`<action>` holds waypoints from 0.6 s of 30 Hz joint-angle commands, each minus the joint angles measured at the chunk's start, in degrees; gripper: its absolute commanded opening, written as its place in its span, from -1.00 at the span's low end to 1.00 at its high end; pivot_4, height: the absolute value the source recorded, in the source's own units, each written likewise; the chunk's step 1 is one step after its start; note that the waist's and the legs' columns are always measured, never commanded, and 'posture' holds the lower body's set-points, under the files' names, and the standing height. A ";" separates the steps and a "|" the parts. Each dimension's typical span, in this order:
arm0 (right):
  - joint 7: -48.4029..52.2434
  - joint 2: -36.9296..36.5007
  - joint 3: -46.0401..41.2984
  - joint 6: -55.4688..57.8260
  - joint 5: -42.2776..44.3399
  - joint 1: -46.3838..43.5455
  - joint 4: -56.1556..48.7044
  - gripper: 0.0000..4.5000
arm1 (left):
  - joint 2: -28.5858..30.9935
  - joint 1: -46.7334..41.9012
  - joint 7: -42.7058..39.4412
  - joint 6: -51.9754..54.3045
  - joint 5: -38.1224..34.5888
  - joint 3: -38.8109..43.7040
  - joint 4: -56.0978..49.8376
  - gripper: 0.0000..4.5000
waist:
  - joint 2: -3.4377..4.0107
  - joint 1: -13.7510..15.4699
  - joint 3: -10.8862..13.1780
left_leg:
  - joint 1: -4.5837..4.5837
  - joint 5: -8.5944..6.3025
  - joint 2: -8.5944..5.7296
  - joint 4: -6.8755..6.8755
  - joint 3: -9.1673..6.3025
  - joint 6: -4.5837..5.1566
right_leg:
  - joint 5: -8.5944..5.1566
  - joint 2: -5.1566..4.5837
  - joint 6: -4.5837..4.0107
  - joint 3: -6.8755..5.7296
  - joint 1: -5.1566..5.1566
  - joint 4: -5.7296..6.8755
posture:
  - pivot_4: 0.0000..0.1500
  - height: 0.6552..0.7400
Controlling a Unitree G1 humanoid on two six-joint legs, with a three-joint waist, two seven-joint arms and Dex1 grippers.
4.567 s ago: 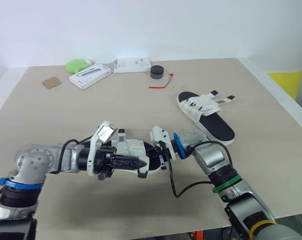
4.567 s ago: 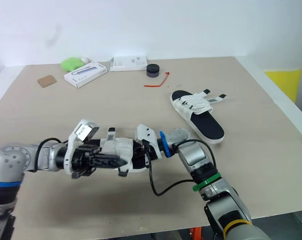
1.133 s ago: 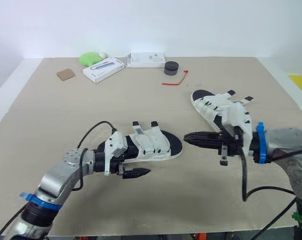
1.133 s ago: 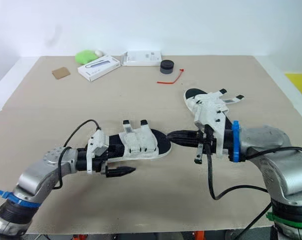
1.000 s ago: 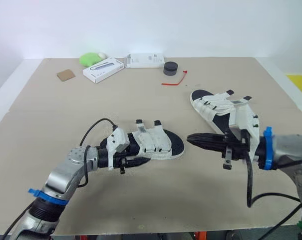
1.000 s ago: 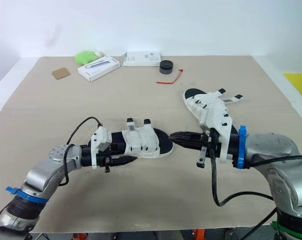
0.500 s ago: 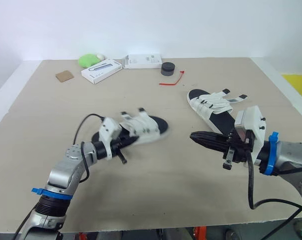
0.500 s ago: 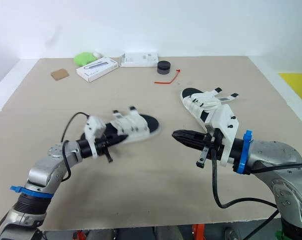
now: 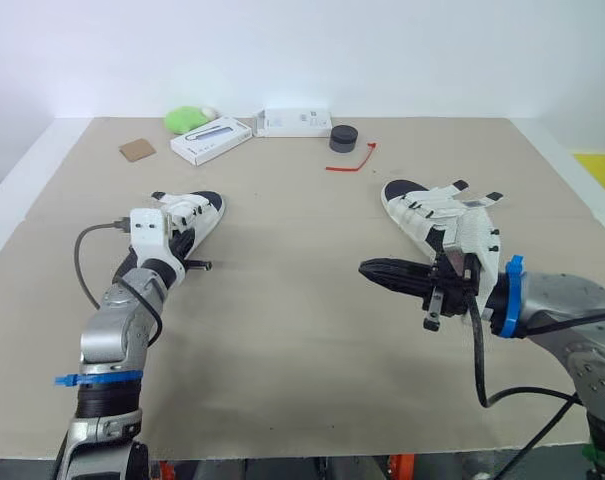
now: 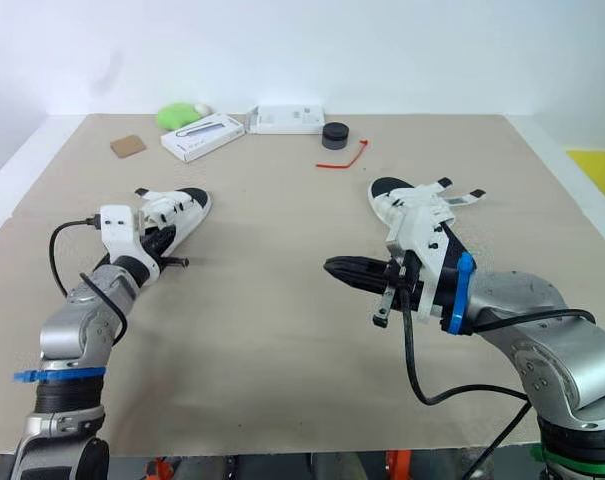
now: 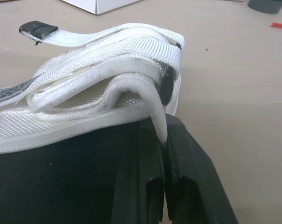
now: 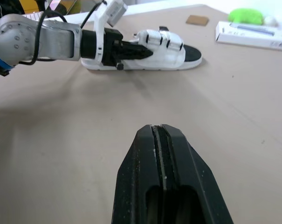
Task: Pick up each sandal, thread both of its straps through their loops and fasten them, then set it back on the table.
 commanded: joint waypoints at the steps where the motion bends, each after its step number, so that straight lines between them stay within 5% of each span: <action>1: -0.50 0.31 -0.75 -1.98 -0.51 -0.38 0.03 -1.00 | -1.10 -4.31 3.03 -3.15 1.41 1.11 2.98 -0.99 | 0.00 -0.10 0.00 | 0.00 0.02 0.00 0.00 0.01 0.01 | 0.03 0.00 0.02 0.01 0.00 0.00 | 1.00 1.00; 6: -2.16 1.24 -1.66 -3.05 -0.70 1.14 0.18 -1.00 | -3.60 -5.57 5.95 -4.48 2.55 0.43 4.16 -0.99 | -0.01 -0.28 0.00 | -0.03 0.05 0.00 0.01 0.01 0.00 | 0.05 0.00 0.03 0.03 -0.01 0.00 | 1.00 1.00; 9: -2.69 1.64 -1.32 -3.69 -1.21 1.45 0.49 -1.00 | -4.49 -4.44 5.50 -3.85 1.70 0.12 1.83 -0.59 | -0.01 -0.29 0.00 | -0.03 0.05 0.00 0.00 0.01 0.00 | 0.05 0.00 0.03 0.03 -0.01 0.00 | 1.00 1.00; 16: -2.74 2.25 -0.80 -4.73 -1.67 0.88 1.87 -1.00 | -2.59 -0.36 -2.75 1.61 -5.86 0.66 -8.32 0.84 | -0.01 -0.40 0.00 | -0.02 0.09 0.00 0.01 0.01 -0.05 | 0.08 0.01 0.03 0.04 -0.01 0.00 | 1.00 1.00; 18: -2.48 2.23 -0.76 -5.24 -2.08 0.83 2.71 -1.00 | -0.92 2.28 -4.57 4.54 -9.20 2.55 -12.12 0.84 | 0.00 -0.55 0.00 | -0.02 0.09 0.01 0.00 0.01 -0.05 | 0.08 0.00 0.03 0.04 -0.01 0.00 | 1.00 1.00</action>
